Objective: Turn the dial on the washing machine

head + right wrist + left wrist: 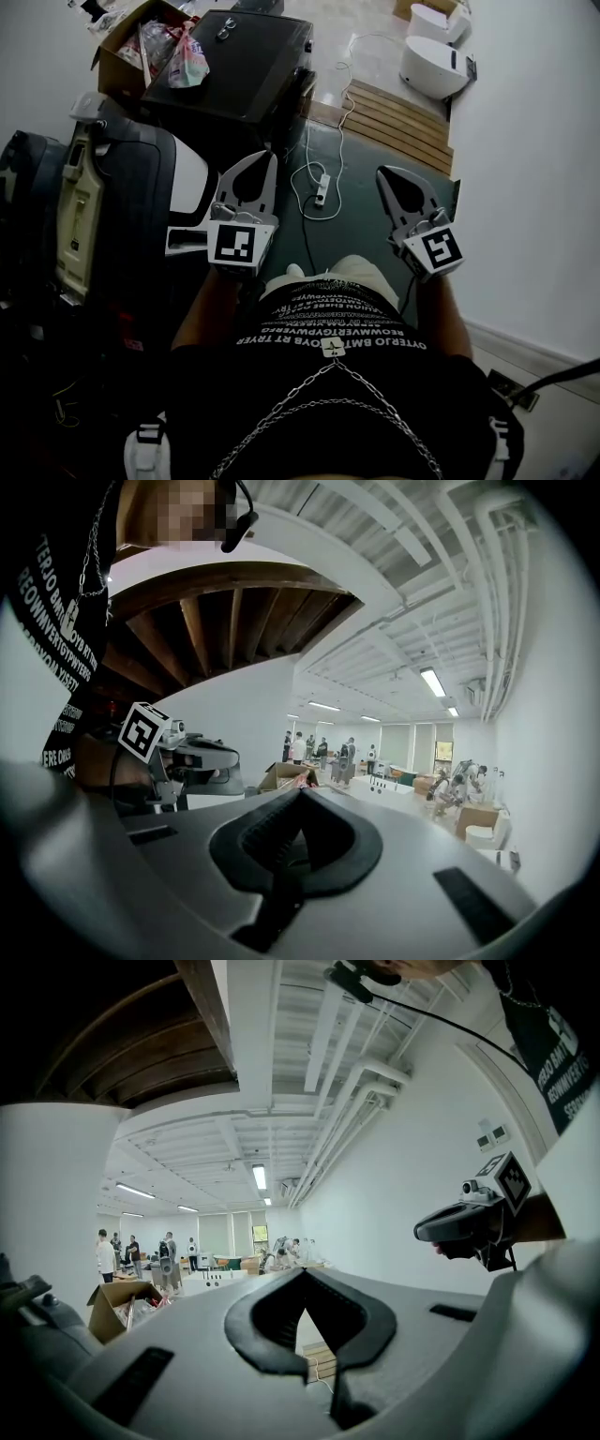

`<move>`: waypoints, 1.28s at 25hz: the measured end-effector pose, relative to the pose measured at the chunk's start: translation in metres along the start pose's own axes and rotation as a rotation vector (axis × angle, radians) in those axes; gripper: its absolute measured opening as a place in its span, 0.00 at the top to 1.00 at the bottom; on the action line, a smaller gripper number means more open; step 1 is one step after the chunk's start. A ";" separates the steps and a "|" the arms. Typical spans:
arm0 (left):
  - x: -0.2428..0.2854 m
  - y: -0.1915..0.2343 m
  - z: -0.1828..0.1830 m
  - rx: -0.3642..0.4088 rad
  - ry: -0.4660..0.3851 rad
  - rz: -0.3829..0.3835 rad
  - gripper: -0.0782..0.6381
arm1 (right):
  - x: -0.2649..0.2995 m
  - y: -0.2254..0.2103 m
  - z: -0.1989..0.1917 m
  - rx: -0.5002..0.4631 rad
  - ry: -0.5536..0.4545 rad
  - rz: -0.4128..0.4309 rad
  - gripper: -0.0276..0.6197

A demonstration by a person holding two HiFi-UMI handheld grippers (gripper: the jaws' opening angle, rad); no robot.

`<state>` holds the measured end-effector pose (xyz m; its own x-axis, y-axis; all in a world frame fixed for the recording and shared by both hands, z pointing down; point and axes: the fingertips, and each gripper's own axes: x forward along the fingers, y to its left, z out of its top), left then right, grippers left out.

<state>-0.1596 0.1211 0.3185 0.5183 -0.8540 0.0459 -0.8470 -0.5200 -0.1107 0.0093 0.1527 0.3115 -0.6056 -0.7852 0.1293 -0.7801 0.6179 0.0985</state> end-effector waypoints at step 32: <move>0.238 0.015 0.012 0.051 0.053 0.183 0.88 | 0.125 -0.251 -0.027 0.114 -0.037 0.139 0.96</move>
<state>-0.0474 -0.0894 0.3157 0.3485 -0.9345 0.0726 -0.9185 -0.3559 -0.1722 0.1332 -0.0996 0.3298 -0.7127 -0.6947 0.0975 -0.6998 0.7137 -0.0306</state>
